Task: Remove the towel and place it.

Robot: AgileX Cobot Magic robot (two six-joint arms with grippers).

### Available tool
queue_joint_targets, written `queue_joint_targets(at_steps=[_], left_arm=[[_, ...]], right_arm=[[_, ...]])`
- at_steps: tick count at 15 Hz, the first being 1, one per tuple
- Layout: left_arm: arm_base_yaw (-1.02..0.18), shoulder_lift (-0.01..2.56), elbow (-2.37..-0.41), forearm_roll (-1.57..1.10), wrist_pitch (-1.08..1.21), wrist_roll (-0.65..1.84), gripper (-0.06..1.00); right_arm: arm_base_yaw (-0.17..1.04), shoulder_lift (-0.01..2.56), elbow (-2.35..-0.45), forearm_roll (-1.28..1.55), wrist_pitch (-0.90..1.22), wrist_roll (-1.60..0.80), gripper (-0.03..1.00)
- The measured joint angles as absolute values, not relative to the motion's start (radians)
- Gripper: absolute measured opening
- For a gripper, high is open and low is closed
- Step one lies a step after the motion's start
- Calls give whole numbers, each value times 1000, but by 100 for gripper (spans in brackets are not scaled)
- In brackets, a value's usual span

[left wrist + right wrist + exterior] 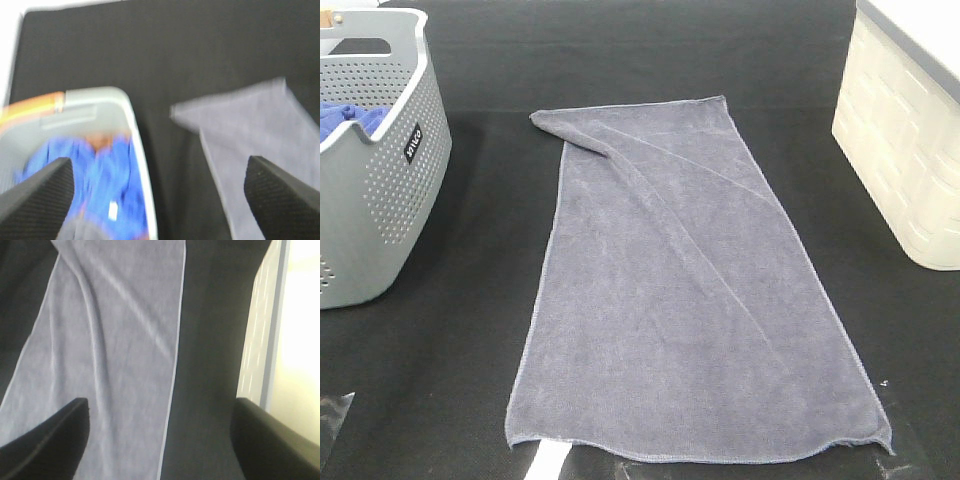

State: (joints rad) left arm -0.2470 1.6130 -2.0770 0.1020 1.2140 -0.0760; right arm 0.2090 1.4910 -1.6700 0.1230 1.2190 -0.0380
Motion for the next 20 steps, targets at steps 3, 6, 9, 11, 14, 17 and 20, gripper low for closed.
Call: queue_joint_targets(at_steps=[3, 6, 9, 11, 14, 17, 20], left_arm=[[-247, 1358, -1693, 104, 1215, -82, 87], [-247, 1083, -1355, 104, 1215, -87, 87], [-247, 779, -1049, 103, 1217, -91, 87], [-247, 566, -886, 98, 1219, -91, 87], [-247, 293, -711, 71, 1221, -91, 87], [-247, 129, -608, 61, 1220, -80, 87], [-247, 52, -543, 23, 1140, -32, 87]], right_arm=[[209, 1331, -1456, 137, 1218, -38, 73], [209, 1166, -1222, 140, 1217, -38, 73], [209, 979, -956, 139, 1217, -38, 73], [209, 860, -814, 129, 1217, -39, 73], [209, 646, -649, 125, 1221, -56, 73], [209, 462, -571, 122, 1223, -94, 73], [209, 252, -545, 122, 1156, -105, 73]])
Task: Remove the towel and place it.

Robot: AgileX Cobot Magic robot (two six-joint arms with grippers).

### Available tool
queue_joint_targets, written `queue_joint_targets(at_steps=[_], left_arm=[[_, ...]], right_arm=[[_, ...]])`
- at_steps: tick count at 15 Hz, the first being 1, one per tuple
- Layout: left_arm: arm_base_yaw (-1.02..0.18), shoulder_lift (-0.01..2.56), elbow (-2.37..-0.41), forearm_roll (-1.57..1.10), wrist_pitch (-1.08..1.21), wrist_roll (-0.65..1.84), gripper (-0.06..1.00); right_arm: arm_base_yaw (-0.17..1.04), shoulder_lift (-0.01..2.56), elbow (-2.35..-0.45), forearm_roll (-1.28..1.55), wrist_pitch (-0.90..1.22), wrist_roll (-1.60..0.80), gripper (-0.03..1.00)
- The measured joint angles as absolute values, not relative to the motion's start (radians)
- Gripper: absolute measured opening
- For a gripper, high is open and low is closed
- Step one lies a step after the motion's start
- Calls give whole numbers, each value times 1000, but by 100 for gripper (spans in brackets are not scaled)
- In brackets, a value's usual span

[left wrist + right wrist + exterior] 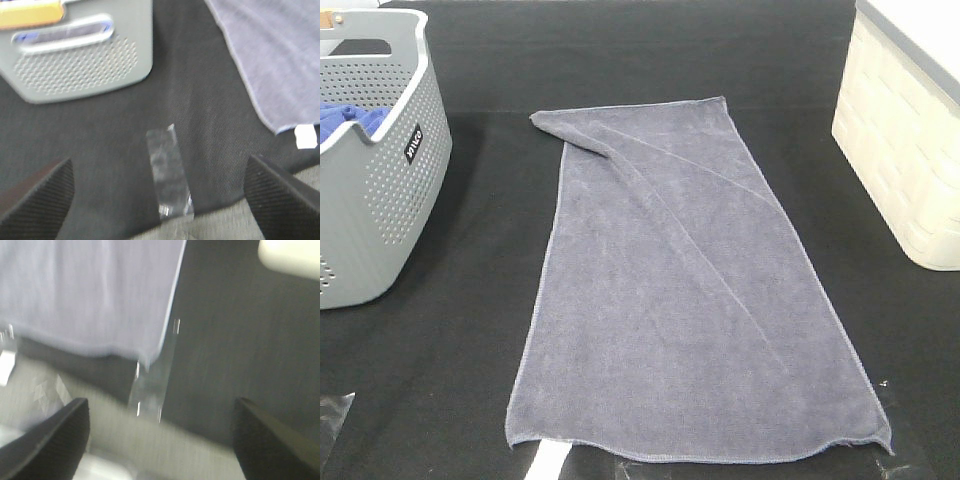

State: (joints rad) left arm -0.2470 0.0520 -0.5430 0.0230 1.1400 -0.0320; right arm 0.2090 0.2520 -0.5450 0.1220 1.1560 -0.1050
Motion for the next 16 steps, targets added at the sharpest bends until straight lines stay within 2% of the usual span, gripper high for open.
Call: queue_joint_targets(at_steps=[4, 16], left_arm=[[-247, 52, -500, -60, 1060, 87, 87], [-245, 50, -500, -96, 1056, 123, 87]], right_arm=[[209, 108, -508, 122, 1076, -112, 73], [209, 107, -505, 122, 1071, -112, 73]])
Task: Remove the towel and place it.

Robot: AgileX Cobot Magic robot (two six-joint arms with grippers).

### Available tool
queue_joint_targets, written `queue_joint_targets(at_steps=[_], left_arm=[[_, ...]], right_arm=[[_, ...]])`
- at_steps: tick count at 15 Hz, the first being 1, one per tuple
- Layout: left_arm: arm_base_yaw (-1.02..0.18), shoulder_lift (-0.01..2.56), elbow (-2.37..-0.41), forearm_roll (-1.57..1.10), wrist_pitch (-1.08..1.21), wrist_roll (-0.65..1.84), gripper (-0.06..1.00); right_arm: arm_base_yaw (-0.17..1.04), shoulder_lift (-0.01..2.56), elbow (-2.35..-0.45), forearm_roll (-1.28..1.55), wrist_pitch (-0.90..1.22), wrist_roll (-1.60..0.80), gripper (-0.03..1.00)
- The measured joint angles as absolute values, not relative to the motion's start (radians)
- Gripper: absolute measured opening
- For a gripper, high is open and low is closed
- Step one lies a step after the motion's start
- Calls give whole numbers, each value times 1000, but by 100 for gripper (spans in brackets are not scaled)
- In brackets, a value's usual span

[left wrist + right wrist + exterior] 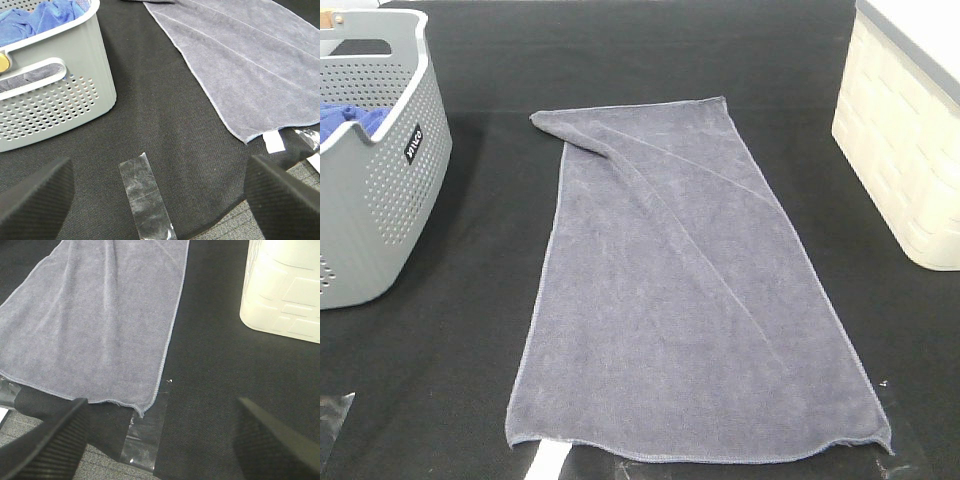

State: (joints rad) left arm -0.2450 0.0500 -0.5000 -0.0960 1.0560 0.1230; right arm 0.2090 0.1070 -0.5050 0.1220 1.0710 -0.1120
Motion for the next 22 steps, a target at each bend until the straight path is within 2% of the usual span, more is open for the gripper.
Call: queue_joint_targets(at_steps=[3, 6, 11, 22], left_arm=[[-175, 21, -500, -96, 1053, 123, 87], [-54, -3, -500, -95, 1052, 124, 87], [-71, -3, -500, -93, 1052, 124, 87], [-75, -3, -500, -92, 1052, 127, 87]], right_arm=[[209, 106, -505, 122, 1071, -112, 73], [208, 94, -505, 125, 1071, -112, 73], [31, 21, -505, 146, 1070, -112, 73], [26, -6, -505, 149, 1069, -112, 73]])
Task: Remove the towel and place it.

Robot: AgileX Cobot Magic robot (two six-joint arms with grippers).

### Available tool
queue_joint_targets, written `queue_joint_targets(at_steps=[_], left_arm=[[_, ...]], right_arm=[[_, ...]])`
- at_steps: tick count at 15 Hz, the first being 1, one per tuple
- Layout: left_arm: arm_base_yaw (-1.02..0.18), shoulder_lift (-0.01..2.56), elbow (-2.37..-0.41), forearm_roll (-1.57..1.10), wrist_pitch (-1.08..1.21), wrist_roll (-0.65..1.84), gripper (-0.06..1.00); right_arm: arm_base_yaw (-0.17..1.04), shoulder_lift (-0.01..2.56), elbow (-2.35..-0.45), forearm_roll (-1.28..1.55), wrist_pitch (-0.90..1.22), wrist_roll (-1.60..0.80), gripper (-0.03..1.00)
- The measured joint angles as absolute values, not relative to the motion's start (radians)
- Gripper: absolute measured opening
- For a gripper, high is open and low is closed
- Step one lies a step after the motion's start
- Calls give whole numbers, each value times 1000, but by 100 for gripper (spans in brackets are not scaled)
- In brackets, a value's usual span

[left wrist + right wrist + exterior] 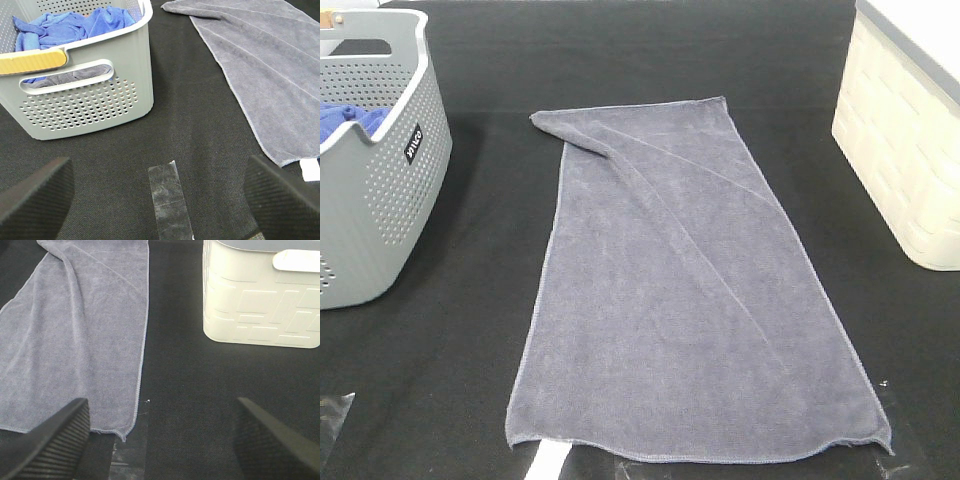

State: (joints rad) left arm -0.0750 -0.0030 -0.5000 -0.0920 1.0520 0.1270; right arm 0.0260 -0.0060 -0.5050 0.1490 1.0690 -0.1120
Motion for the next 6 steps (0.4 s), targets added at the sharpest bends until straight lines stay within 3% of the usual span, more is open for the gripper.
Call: queue_joint_targets(at_steps=[6], left_arm=[[-75, -3, -500, -92, 1052, 127, 87]], right_arm=[[26, -6, -505, 149, 1069, -112, 73]])
